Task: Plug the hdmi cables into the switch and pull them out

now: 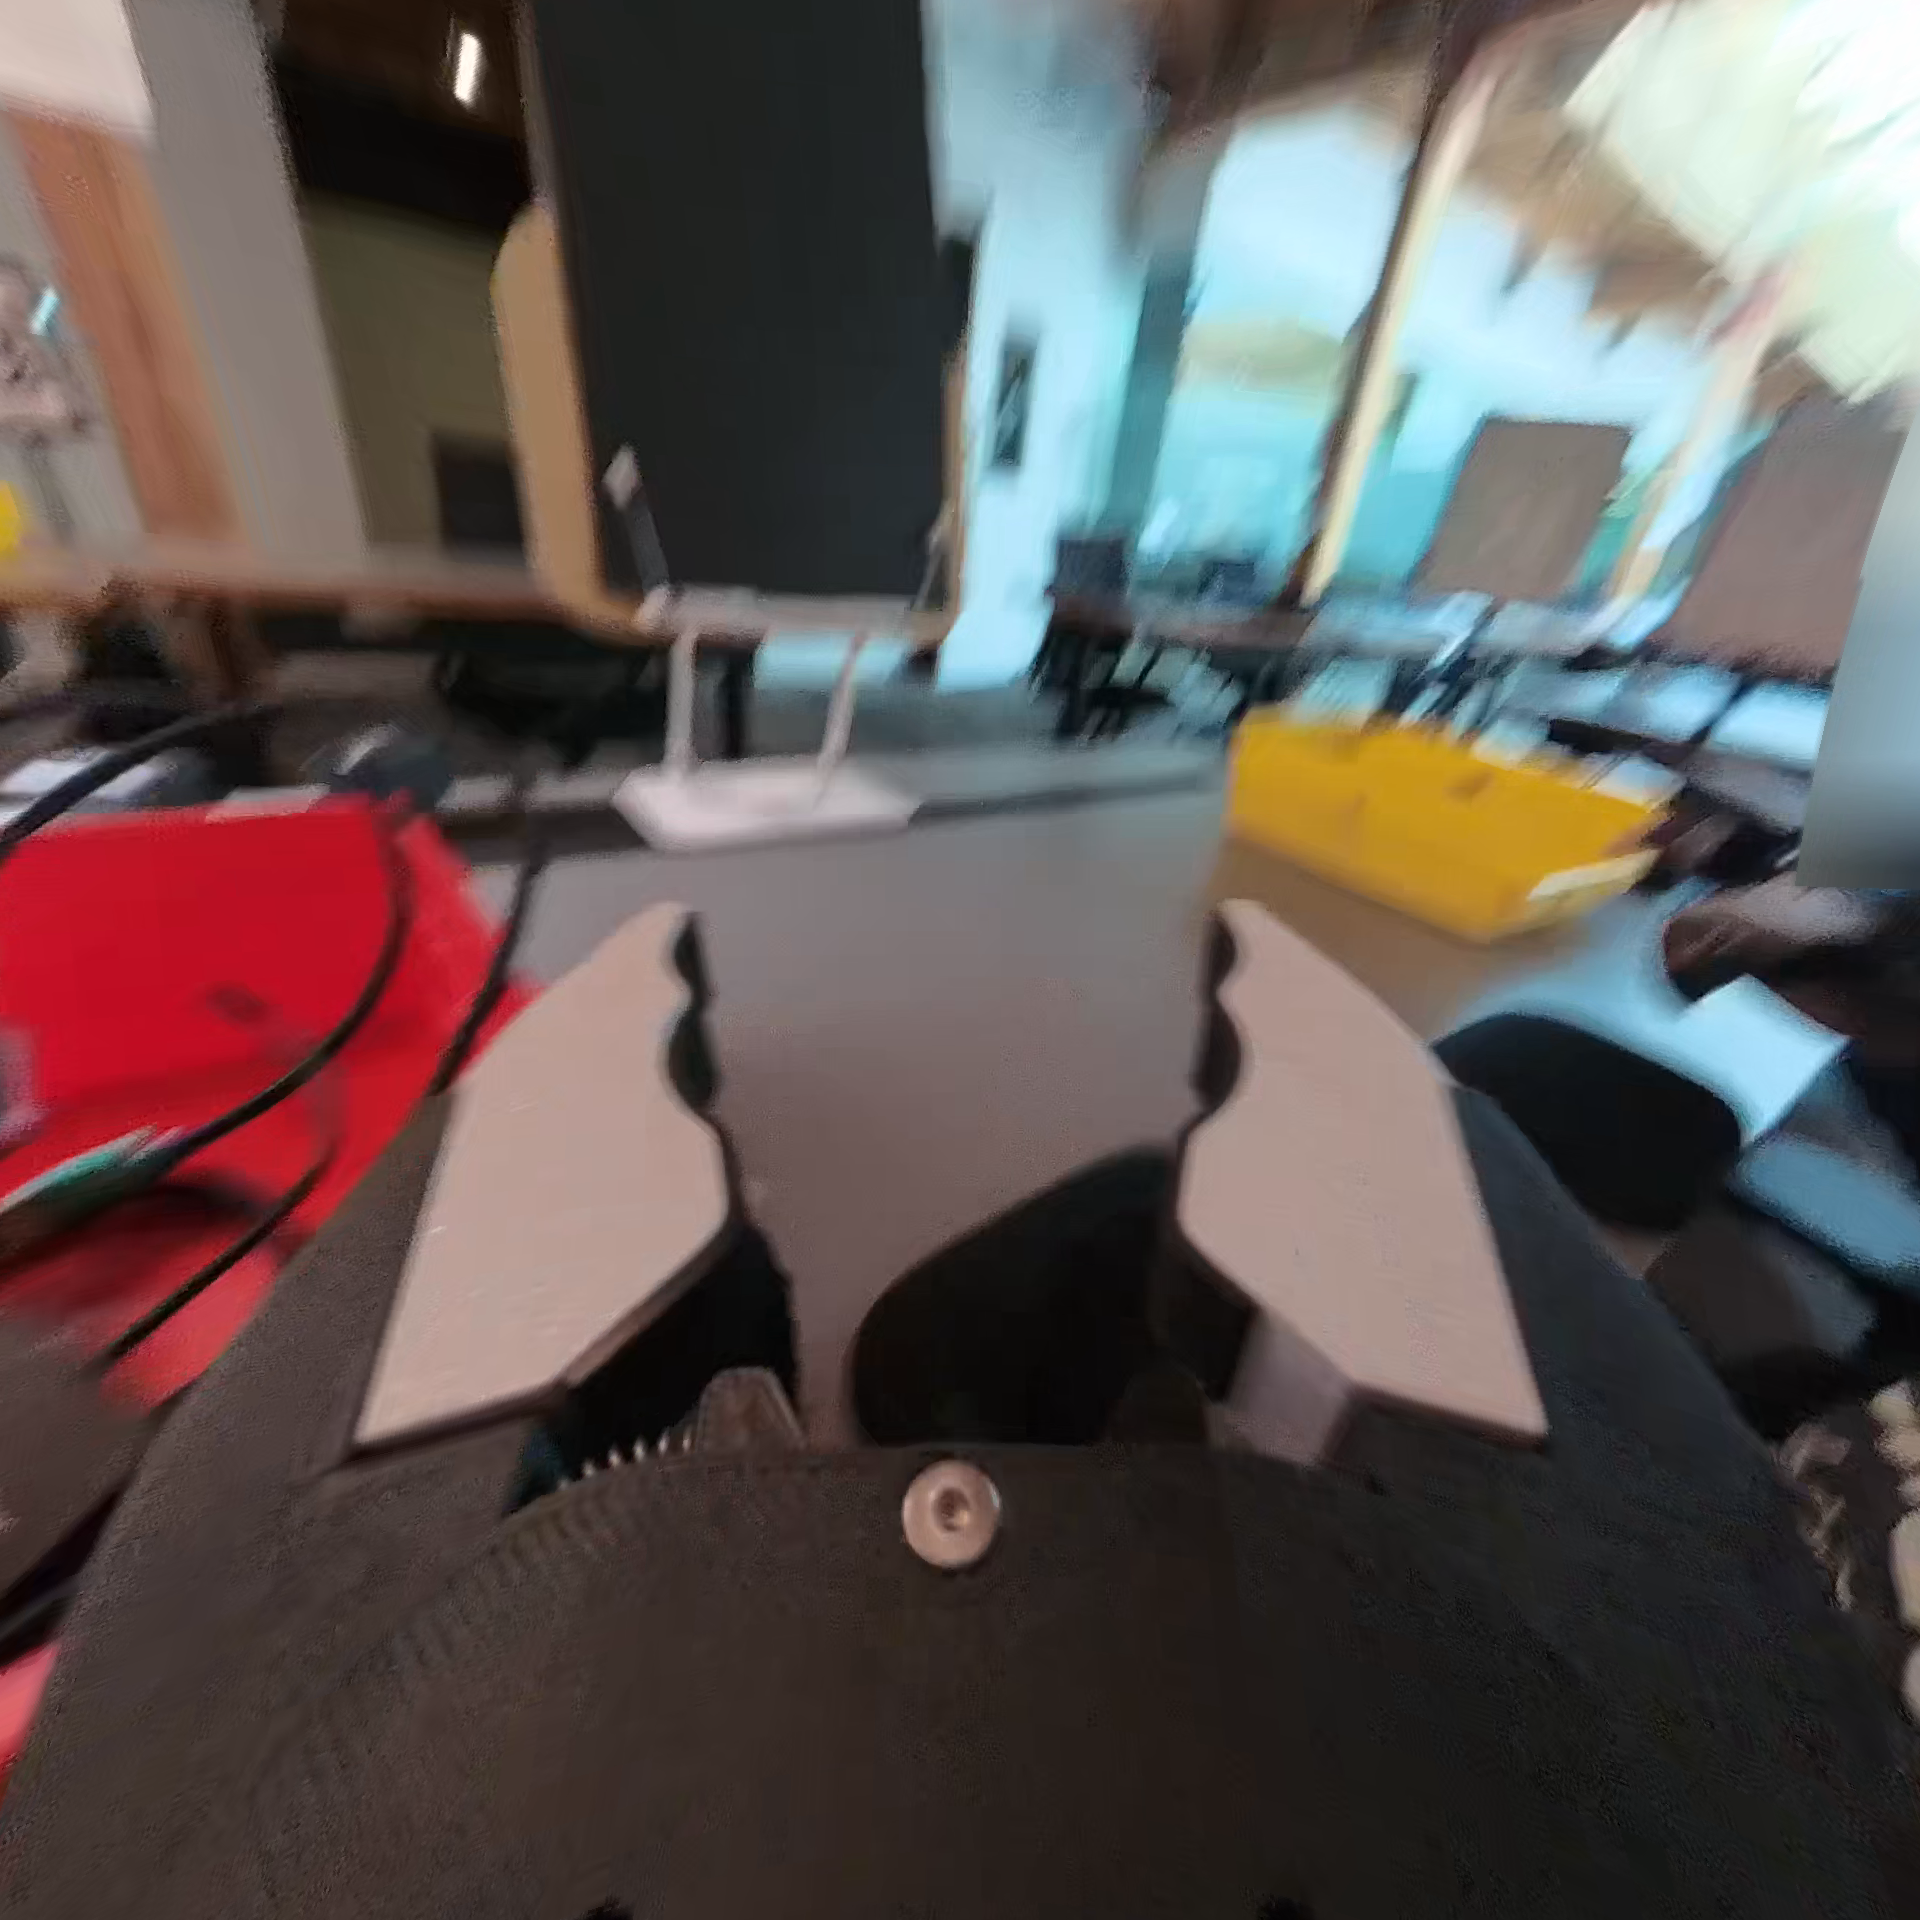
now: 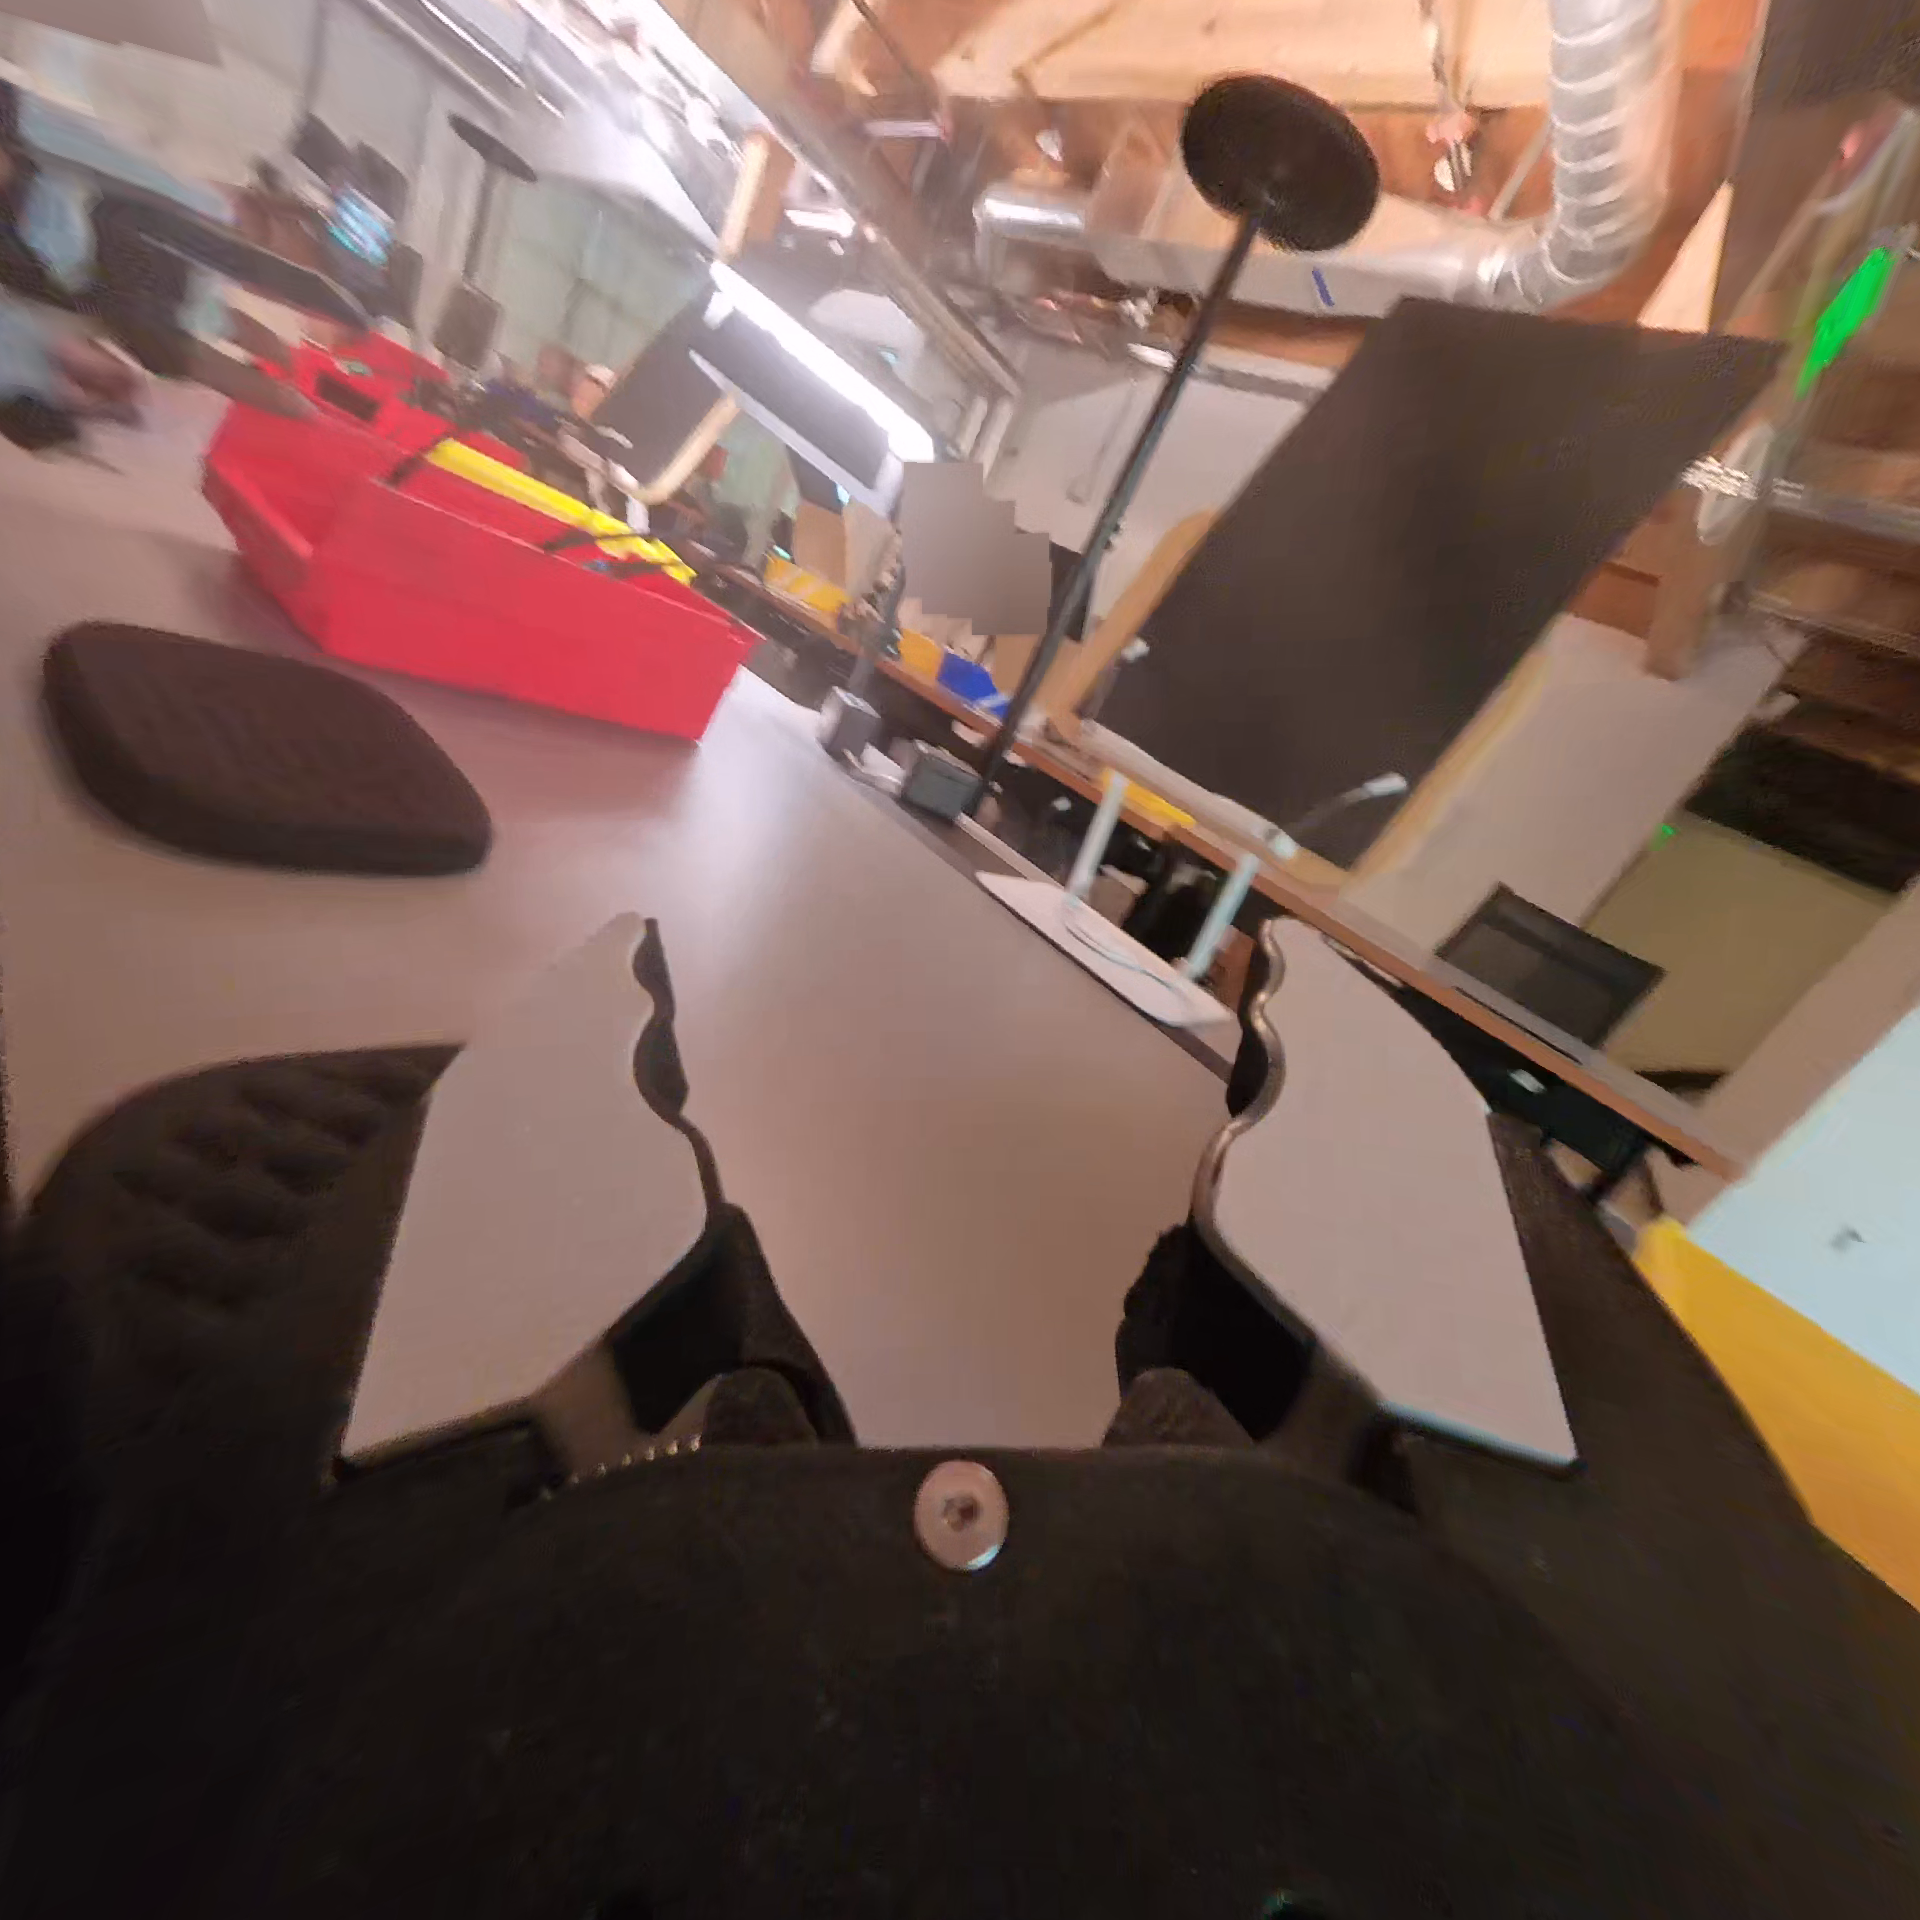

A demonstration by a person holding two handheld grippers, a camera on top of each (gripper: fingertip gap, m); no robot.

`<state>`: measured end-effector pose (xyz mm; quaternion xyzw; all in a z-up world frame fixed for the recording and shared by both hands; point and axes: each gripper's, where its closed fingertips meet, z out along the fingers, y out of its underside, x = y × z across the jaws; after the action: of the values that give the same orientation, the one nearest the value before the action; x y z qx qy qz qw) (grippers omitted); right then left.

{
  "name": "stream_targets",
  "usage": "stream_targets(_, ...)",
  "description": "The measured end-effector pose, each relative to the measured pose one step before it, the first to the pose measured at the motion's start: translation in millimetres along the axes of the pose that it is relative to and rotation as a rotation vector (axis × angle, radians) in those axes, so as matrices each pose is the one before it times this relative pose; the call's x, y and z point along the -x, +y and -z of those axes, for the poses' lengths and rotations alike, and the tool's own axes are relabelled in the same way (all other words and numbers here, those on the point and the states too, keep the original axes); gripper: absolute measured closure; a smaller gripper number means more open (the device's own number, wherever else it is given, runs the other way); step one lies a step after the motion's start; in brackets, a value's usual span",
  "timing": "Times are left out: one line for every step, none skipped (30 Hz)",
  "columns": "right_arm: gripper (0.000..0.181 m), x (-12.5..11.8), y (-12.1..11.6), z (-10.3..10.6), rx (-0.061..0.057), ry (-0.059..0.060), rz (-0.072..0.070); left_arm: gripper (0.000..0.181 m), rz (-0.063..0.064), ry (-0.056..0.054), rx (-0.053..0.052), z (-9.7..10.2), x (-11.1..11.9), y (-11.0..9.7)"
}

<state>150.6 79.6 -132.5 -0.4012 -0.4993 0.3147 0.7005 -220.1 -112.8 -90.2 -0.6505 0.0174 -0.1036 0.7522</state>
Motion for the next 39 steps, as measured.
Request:
stream_targets(0.076, 12.45, -5.07, -7.97, -0.0302, -0.0389, -0.019, 0.074, 0.0262, 0.0794, -0.1343, -7.63, -17.8, -11.09)
stream_targets(0.074, 14.41, -4.28, -9.13, -0.0214, -0.0527, -0.0303, 0.071, 0.0472, 0.0891, -0.1218, -9.39, -16.55, -10.65)
stream_targets(0.072, 14.15, -3.0, -9.7, -0.0113, -0.0513, -0.035, 0.06, 0.0816, 0.0908, -0.1305, -9.75, -14.7, -11.57)
stream_targets(0.07, 14.3, -2.78, -9.68, -0.0103, -0.0513, -0.0309, 0.051, 0.1012, 0.1001, -0.1435, -8.23, -13.81, -12.51)
stream_targets(0.069, 13.73, -3.26, -9.42, -0.0167, -0.0478, -0.0204, 0.047, 0.1105, 0.1016, -0.1586, -5.66, -11.72, -13.65)
stream_targets(0.069, 11.76, -3.81, -8.99, -0.0249, -0.0374, -0.0142, 0.044, 0.1167, 0.0773, -0.1609, -2.56, -5.61, -13.23)
stream_targets(0.07, 10.69, -3.44, -8.14, -0.0283, -0.0347, -0.013, 0.041, 0.1209, 0.0377, -0.1399, -0.08, 2.47, -10.93)
stream_targets(0.07, 7.52, -2.21, -6.87, -0.0295, -0.0209, -0.0098, 0.038, 0.109, 0.0028, -0.1018, 1.85, 8.1, -7.35)
stream_targets(0.069, 3.34, -1.43, -4.95, -0.0284, -0.0011, -0.0046, 0.039, 0.0724, -0.0163, -0.0524, 2.63, 9.6, -2.29)
stream_targets(0.065, 1.09, -2.64, -2.92, -0.0384, 0.009, -0.0043, 0.039, 0.0234, -0.0246, -0.0076, 2.61, 8.34, 2.6)
stream_targets(0.062, -0.02, -3.43, -0.79, -0.0371, 0.0095, 0.0007, 0.04, -0.0185, -0.036, 0.0244, 1.93, 6.77, 6.18)
stream_targets(0.057, -3.92, -4.29, 0.91, -0.0309, 0.0269, -0.0029, 0.061, -0.0433, -0.0411, 0.0544, 1.23, 4.95, 9.09)
stream_targets(0.052, -6.22, -4.57, 2.35, -0.0303, 0.0318, -0.0077, 0.084, -0.0616, -0.0308, 0.0717, 0.79, 1.95, 10.17)
stream_targets(0.053, -6.63, -5.44, 3.76, -0.0388, 0.0278, -0.0124, 0.107, -0.0826, -0.0209, 0.0615, 1.33, -0.68, 7.48)
stream_targets(0.067, -7.67, -6.56, 5.22, -0.047, 0.0316, -0.0079, 0.131, -0.0989, -0.0306, 0.0348, 2.25, 0.11, 2.41)
stream_targets(0.108, -6.6, -7.35, 6.82, -0.0472, 0.0246, -0.0057, 0.155, -0.0931, -0.0824, 0.0097, 3.29, 7.49, -3.13)
stream_targets(0.158, -2.32, -6.6, 7.1, -0.0382, -0.0006, -0.0302, 0.179, -0.0605, -0.155, -0.006, 5.09, 17.88, -6.67)
stream_targets(0.178, -5.11, -6.28, 5.6, -0.0401, 0.0198, -0.0422, 0.18, -0.031, -0.1912, -0.0088, 6.41, 24.26, -6.87)
stream_targets(0.177, -12.42, -3.87, 3.6, -0.0266, 0.0666, -0.0462, 0.179, -0.0391, -0.1473, -0.0045, 5.36, 19.63, -5.91)
stream_targets(0.175, -16.65, 0.95, 2.85, 0.0074, 0.0906, -0.0403, 0.172, -0.0547, -0.0633, -0.0074, 3.6, 8.22, -5.43)
stream_targets(0.16, -16.62, 3.41, 1.15, 0.0191, 0.0909, -0.028, 0.153, -0.0565, -0.0084, -0.0158, 1.71, -0.45, -5.44)
stream_targets(0.121, -11.31, 2.55, -1.81, 0.0065, 0.0612, -0.0086, 0.115, -0.062, 0.0086, -0.017, -0.59, -4.41, -4.7)
stream_targets(0.073, -5.56, 3.22, -3.39, 0.0084, 0.0285, 0.0075, 0.077, -0.0851, 0.0055, 0.0204, -2.33, -5.6, 0.48)
stream_targets(0.054, 0.41, 6.13, -2.81, 0.0381, -0.0063, -0.0084, 0.066, -0.1165, 0.002, 0.0818, -2.13, -5.21, 9.06)
stream_targets(0.048, 2.41, 3.9, -2.26, 0.0218, -0.0139, -0.0072, 0.052, -0.1398, 0.0011, 0.1049, -2.45, -4.73, 12.39)
stream_targets(0.047, 2.48, 1.05, -0.9, 0.005, -0.0064, 0.0107, 0.051, -0.1405, 0.0061, 0.1141, -2.03, -4.91, 13.36)
stream_targets(0.058, 4.23, -0.77, 0.72, -0.0047, -0.0181, 0.0309, 0.056, -0.1329, 0.0016, 0.1005, -0.52, -3.76, 11.32)
stream_targets(0.093, 6.68, -2.81, 2.52, -0.0171, -0.0364, 0.0414, 0.096, -0.1256, -0.0189, 0.0607, 1.54, -0.97, 6.11)
stream_targets(0.133, 8.25, -4.15, 3.42, -0.025, -0.0473, 0.0365, 0.153, -0.0904, -0.0332, -0.0119, 2.33, -0.07, -3.02)
stream_targets(0.161, 3.59, -3.41, 2.35, -0.0207, -0.0186, 0.0292, 0.169, -0.0372, -0.0355, -0.0619, 2.48, 0.29, -9.51)
stream_targets(0.162, -2.78, -1.12, 0.93, -0.0056, 0.021, 0.0104, 0.169, 0.0072, -0.0283, -0.0522, 1.59, 1.12, -8.02)
stream_targets(0.156, -4.96, 1.14, -0.12, 0.0058, 0.0303, 0.0023, 0.163, 0.0402, -0.0019, -0.0208, 0.05, -0.95, -3.55)
stream_targets(0.123, -3.07, 0.32, -1.5, -0.004, 0.0218, -0.01, 0.132, 0.0533, 0.0389, 0.0014, -1.62, -5.45, 0.32)
stream_targets(0.082, 0.01, 0.98, -2.94, 0.003, 0.0004, -0.0121, 0.075, 0.0554, 0.0728, 0.0211, -2.83, -9.19, 2.78)
stream_targets(0.058, -0.32, 4.89, -3.12, 0.0327, 0.0025, -0.0169, 0.044, 0.0665, 0.0397, 0.0384, -2.7, -3.41, 4.93)
stream_targets(0.047, 1.07, 4.73, -2.23, 0.0317, -0.0061, -0.005, 0.036, 0.0565, 0.0125, 0.0273, -0.79, 1.34, 3.65)
stream_targets(0.052, 3.99, 1.04, -0.16, 0.0061, -0.0217, 0.0161, 0.038, 0.0292, 0.0167, -0.0151, 1.75, 1.68, -1.9)
stream_targets(0.09, 8.64, -4.41, 2.91, -0.0265, -0.0496, 0.0472, 0.076, -0.0002, 0.0248, -0.0662, 5.63, 0.76, -8.75)
stream_targets(0.146, 9.08, -5.57, 4.4, -0.0258, -0.0473, 0.0596, 0.154, -0.0064, 0.0319, -0.1069, 8.43, -1.71, -14.78)
